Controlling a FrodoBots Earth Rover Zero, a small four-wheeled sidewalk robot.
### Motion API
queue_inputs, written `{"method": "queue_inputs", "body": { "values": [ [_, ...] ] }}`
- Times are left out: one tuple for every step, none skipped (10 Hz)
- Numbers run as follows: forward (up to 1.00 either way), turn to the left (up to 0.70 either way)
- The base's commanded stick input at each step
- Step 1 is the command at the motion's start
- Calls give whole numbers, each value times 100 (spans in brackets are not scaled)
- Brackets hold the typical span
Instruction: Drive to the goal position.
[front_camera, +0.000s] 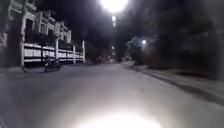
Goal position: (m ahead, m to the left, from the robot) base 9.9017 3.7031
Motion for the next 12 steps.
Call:
{"method": "queue_inputs", "body": {
  "values": [
    [100, 0],
    [100, 0],
    [100, 0],
    [100, 0],
    [100, 0],
    [100, 0],
    [100, 0],
    [100, 0],
    [100, 0],
    [100, -29],
    [100, -39],
    [100, -40]
  ]
}}
